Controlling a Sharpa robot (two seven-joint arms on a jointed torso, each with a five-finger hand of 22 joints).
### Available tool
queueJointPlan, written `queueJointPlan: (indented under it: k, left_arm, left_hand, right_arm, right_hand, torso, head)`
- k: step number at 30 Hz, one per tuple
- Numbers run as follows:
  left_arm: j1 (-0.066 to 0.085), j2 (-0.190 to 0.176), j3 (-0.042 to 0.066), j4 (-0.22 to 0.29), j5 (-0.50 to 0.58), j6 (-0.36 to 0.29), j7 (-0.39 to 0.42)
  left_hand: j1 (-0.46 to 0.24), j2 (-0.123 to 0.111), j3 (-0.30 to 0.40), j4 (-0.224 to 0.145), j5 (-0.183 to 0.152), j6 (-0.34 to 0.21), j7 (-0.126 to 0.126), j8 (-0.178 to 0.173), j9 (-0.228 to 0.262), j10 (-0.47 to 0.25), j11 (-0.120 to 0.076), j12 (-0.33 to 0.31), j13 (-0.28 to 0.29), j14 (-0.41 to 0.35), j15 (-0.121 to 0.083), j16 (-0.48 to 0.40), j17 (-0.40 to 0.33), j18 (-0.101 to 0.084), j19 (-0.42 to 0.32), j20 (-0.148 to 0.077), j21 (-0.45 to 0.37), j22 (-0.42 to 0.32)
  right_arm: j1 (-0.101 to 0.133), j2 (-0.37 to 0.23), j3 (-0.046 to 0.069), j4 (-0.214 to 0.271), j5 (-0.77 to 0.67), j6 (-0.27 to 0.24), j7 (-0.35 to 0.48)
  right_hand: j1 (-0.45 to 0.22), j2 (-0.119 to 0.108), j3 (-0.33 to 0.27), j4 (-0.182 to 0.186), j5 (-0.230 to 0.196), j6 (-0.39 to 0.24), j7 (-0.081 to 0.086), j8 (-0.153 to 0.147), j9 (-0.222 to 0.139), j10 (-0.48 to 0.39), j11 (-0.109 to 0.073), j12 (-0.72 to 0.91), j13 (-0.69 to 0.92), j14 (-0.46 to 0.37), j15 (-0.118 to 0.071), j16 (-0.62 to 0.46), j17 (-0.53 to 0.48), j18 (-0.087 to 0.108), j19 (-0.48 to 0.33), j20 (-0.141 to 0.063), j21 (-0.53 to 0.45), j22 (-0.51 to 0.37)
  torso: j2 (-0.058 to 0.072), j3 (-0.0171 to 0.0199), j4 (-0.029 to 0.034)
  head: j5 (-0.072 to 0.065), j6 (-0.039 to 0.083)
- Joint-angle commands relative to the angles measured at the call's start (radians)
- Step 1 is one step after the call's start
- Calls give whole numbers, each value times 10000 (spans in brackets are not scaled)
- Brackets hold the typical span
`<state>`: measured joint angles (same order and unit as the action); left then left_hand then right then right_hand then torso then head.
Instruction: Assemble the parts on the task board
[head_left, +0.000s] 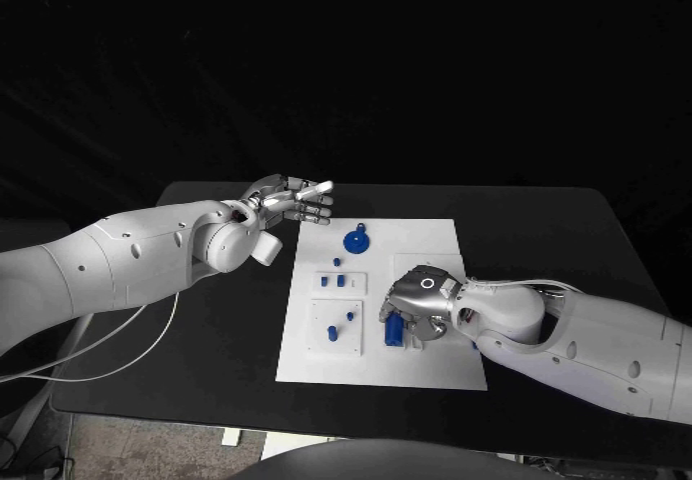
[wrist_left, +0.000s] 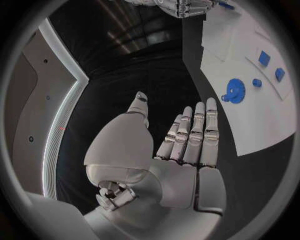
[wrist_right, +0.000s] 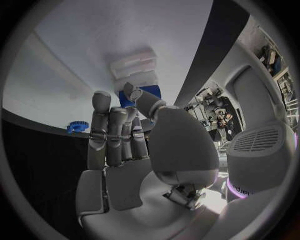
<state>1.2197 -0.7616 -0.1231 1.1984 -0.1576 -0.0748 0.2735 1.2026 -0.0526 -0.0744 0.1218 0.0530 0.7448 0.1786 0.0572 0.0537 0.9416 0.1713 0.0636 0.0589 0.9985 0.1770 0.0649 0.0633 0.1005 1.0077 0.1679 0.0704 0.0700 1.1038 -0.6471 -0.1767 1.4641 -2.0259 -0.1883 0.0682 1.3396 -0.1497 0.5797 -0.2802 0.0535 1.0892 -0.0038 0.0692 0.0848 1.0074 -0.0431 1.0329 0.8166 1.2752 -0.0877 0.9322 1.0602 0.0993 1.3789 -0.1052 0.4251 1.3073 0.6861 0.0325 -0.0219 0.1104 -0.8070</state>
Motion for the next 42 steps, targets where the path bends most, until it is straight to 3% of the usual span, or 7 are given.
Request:
queueJointPlan:
  k: [1,13,23,30,34,38,42]
  left_arm:
    - [13,3,5,31,-13,86,-4]
    - [14,-5,5,38,-20,81,-22]
    - [14,-10,4,38,-27,75,-20]
    - [14,-7,4,-7,-34,68,-7]
    - [14,2,4,-45,-36,60,1]
    - [14,22,4,-82,-37,55,9]
    - [14,32,4,-93,-37,53,20]
  left_hand:
    - [66,2,-26,13,-31,49,-1,-29,-3,12,10,-27,-7,-64,6,-42,-10,81,-1,-15,-11,1]
    - [72,-13,-28,26,-31,80,-6,-27,-1,14,6,-26,-7,-64,6,-43,-10,84,11,-15,-10,2]
    - [99,-24,-20,37,-32,98,-10,-26,0,14,5,-27,-7,-71,7,-45,-11,85,9,-15,-14,0]
    - [99,-24,-20,37,-32,98,-10,-26,0,14,5,-27,-7,-71,7,-45,-11,85,9,-15,-14,0]
    - [101,-25,-19,36,-32,98,-11,-27,0,14,4,-27,-7,-71,8,-44,-11,85,9,-15,-13,0]
    - [107,-29,-16,34,-31,97,-15,-27,0,14,2,-26,-7,-71,9,-42,-10,85,9,-13,-13,0]
    - [107,-29,-16,34,-31,97,-15,-27,0,14,2,-26,-7,-71,9,-42,-10,85,9,-13,-13,0]
  right_arm:
    - [-21,26,-8,-8,-132,575,-94]
    - [-24,30,-23,-28,-155,781,-199]
    - [-24,-81,-23,66,-165,369,-247]
    - [-13,-421,24,309,485,-508,-103]
    - [9,-693,212,429,1335,-1009,2]
    - [64,-1098,560,514,3067,-1309,124]
    - [105,-1456,877,571,4739,-1269,35]
  right_hand:
    - [67,-94,-43,-8,-18,-213,-84,-62,-180,-36,-13,-40,-96,-52,3,-53,-68,113,-32,1,-111,166]
    - [198,-141,-50,14,-9,-520,-184,-69,-197,-103,19,-29,-319,-193,32,-154,-249,125,-39,26,-256,200]
    - [288,-298,277,74,8,-848,-282,-67,-203,-66,25,-3,-470,-174,30,-124,-317,160,0,26,-216,218]
    - [389,-702,539,483,26,-2599,-526,-131,-283,74,-24,58,-539,1,-1,20,-266,170,85,6,-127,196]
    - [155,-688,-97,712,154,-2815,-390,-136,-289,104,-118,218,-448,152,-33,250,-101,95,217,-10,-213,134]
    - [-465,-240,-1598,787,75,-2615,-74,-126,-281,42,-119,404,-285,237,-20,438,58,-47,440,-9,-411,53]
    - [-1177,410,-3079,1028,313,-817,657,-60,-189,61,192,582,-141,307,169,525,90,29,601,124,-530,56]
  torso:
    - [0,-1,2]
    - [2,2,-1]
    - [4,5,-5]
    - [-7,5,-14]
    - [-10,2,-27]
    - [-7,3,-25]
    - [-12,7,-31]
  head:
    - [6,6]
    - [23,1]
    - [29,5]
    - [-13,69]
    - [-73,124]
    - [-154,194]
    - [-240,248]
